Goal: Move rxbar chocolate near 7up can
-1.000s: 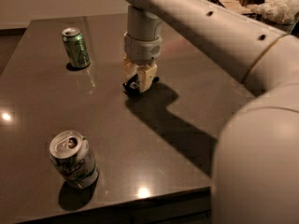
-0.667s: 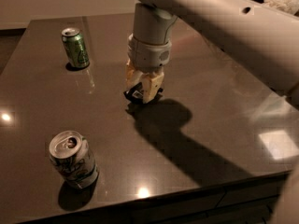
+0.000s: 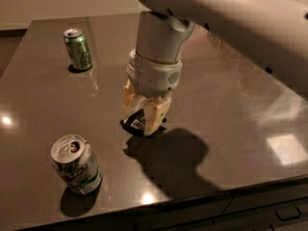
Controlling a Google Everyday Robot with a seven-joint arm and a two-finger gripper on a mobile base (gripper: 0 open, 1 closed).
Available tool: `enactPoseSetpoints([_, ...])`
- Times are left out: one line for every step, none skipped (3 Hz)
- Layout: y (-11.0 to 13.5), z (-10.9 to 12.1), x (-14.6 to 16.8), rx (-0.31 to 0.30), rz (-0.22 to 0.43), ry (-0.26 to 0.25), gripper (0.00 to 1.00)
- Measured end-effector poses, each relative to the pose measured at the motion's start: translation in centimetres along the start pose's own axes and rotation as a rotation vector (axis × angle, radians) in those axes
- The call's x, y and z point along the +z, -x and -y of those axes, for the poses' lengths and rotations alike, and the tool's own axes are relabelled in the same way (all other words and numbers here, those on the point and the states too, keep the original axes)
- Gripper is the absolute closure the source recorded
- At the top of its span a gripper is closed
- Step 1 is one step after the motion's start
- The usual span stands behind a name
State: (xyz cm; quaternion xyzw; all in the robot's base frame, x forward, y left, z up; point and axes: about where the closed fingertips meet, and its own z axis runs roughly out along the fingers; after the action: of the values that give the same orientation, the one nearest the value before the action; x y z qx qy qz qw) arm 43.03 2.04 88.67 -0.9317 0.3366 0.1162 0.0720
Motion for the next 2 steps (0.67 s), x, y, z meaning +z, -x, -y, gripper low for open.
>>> enactPoseSetpoints([3.2, -1.6, 1.3, -0.010, 0.045, 0.031, 1.00])
enactPoseSetpoints([6.5, -2.6, 2.6, -0.024, 0.074, 0.052, 0.76])
